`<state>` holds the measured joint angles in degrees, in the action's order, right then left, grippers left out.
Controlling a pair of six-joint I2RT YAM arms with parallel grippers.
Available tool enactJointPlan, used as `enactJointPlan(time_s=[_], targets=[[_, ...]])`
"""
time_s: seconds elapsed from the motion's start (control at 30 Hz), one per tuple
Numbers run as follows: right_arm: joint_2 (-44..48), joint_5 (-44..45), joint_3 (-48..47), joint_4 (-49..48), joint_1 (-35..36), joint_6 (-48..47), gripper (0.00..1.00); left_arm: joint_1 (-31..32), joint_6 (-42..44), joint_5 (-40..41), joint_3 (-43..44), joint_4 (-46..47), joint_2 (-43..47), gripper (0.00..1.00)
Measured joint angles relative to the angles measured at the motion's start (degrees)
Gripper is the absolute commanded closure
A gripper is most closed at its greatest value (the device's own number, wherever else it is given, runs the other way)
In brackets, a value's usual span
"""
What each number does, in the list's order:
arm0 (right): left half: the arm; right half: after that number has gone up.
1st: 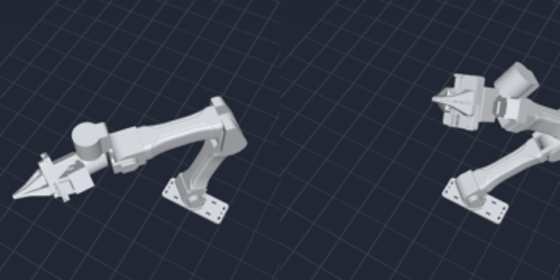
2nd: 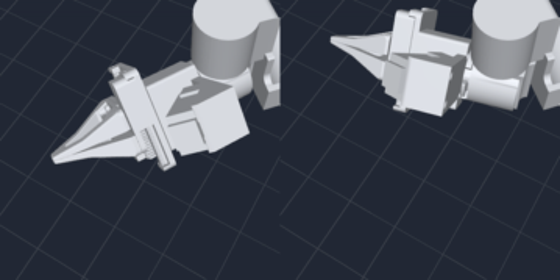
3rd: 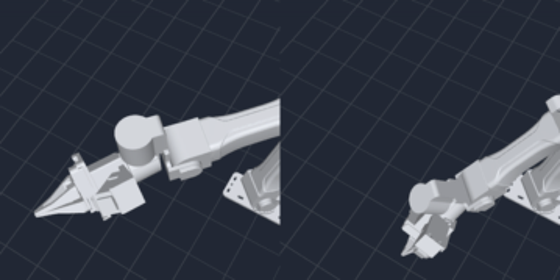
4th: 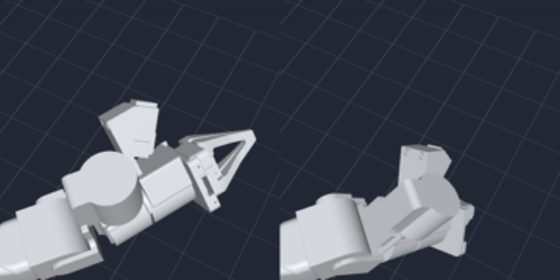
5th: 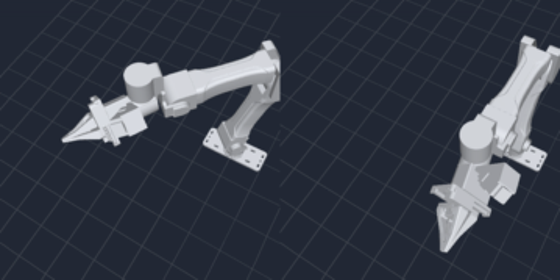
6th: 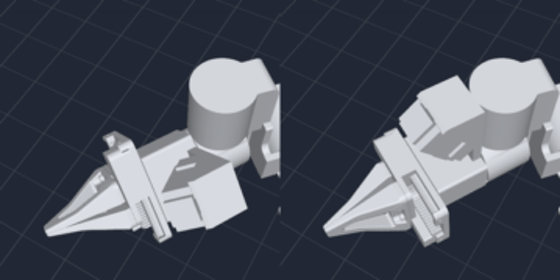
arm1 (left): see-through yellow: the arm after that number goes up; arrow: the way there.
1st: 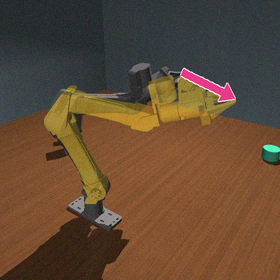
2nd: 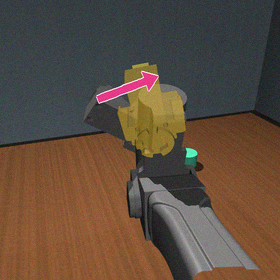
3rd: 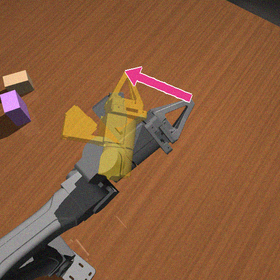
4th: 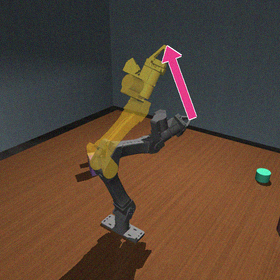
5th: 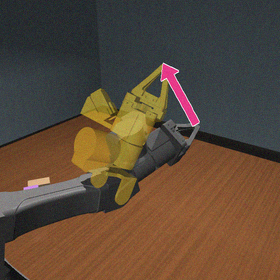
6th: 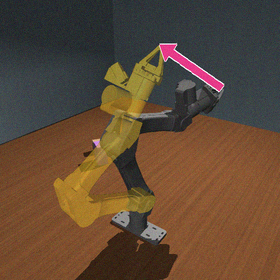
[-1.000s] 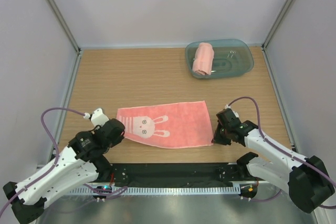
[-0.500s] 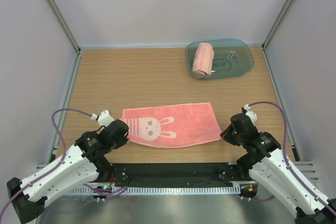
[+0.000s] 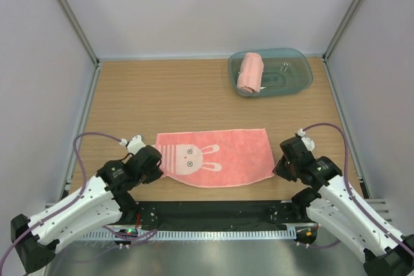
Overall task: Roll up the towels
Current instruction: Fold the towel
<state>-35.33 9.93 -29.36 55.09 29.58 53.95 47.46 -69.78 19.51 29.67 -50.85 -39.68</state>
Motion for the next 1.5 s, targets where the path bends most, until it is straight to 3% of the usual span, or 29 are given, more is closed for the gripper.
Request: enactJointPlan(time_s=[0.2,0.5,0.77,1.5], targets=[[-7.0,0.0,-7.8,-2.9,0.0,-2.2,0.99,0.0,3.1,3.8,4.7,-1.2,2.6,1.0],[-19.1,-1.2,-14.6,-10.5,-4.2,-7.4,0.99,-4.8,8.9,6.7,10.3,-0.8,-6.2,1.0],[-27.4,-5.5,-18.4,-15.2,-11.8,-11.3,0.99,-17.8,16.8,2.5,11.9,3.6,-11.9,1.0],[-41.6,-9.5,-23.7,-21.6,-16.8,-15.3,0.99,-28.8,26.9,-6.2,23.9,10.8,-36.9,1.0]])
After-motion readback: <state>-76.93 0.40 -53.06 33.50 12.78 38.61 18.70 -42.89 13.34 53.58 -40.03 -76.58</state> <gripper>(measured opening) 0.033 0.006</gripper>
